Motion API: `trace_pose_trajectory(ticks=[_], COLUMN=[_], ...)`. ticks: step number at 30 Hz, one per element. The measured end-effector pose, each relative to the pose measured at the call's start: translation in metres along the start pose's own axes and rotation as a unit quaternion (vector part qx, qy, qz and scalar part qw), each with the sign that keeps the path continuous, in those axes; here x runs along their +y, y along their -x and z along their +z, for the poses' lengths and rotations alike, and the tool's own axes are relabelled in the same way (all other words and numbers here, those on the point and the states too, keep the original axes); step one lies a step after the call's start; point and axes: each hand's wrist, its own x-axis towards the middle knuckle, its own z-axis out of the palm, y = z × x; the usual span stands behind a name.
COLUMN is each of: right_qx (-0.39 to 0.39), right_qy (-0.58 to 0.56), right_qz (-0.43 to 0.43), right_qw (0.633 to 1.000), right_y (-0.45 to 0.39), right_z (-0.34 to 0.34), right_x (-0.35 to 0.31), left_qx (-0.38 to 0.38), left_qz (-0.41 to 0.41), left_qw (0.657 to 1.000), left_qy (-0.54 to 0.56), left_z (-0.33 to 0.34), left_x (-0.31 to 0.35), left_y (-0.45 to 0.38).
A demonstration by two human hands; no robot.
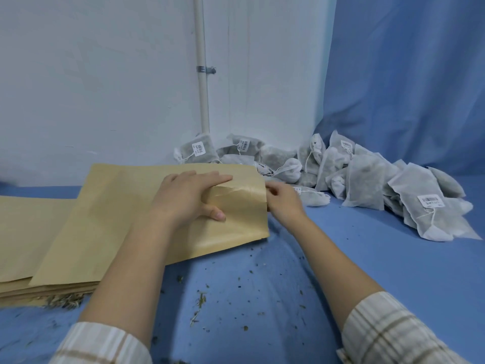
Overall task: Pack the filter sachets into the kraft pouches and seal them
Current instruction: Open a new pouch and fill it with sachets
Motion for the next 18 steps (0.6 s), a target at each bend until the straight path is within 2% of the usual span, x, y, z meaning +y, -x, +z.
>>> trace_pose_trajectory(ticks=[1, 2, 3, 4, 5, 7, 9, 12, 14, 16, 18], right_qx=[0.081, 0.118, 0.114, 0.092, 0.062, 0.004, -0.005, 0.128, 0.161, 0.086, -0.005], right_qy=[0.117, 0.251, 0.356, 0.413, 0.425, 0.397, 0.372, 0.259, 0.116, -0.087, -0.197], right_qz=[0.005, 0.017, 0.041, 0.076, 0.116, 0.157, 0.134, 0.097, 0.083, 0.084, 0.083], right_qw=[0.99, 0.961, 0.927, 0.903, 0.895, 0.904, 0.919, 0.952, 0.977, 0.989, 0.977], right_y=[-0.006, -0.009, -0.011, -0.012, -0.013, -0.014, -0.017, -0.015, -0.013, -0.009, -0.004], right_z=[-0.005, -0.012, -0.019, -0.028, -0.036, -0.045, -0.047, -0.049, -0.057, -0.067, -0.075], right_x=[0.013, 0.027, 0.04, 0.051, 0.059, 0.067, 0.07, 0.06, 0.05, 0.037, 0.023], left_qx=[0.001, -0.004, -0.009, -0.012, -0.014, -0.016, -0.01, 0.014, 0.032, 0.041, 0.044], left_qz=[-0.004, -0.007, -0.009, -0.009, -0.01, -0.009, -0.011, -0.024, -0.033, -0.039, -0.035], left_qw=[1.0, 1.0, 0.999, 0.999, 0.999, 0.999, 0.999, 0.999, 0.998, 0.997, 0.998], left_qy=[-0.014, -0.023, -0.03, -0.036, -0.04, -0.041, -0.035, -0.037, -0.046, -0.043, -0.034], left_z=[0.002, 0.003, 0.005, 0.005, 0.006, 0.006, 0.006, 0.005, 0.004, 0.003, 0.002], left_x=[-0.001, -0.001, -0.002, -0.004, -0.005, -0.006, -0.007, -0.01, -0.012, -0.013, -0.014], left_y=[-0.001, -0.001, -0.002, -0.003, -0.003, -0.003, -0.003, -0.002, -0.003, -0.002, -0.002])
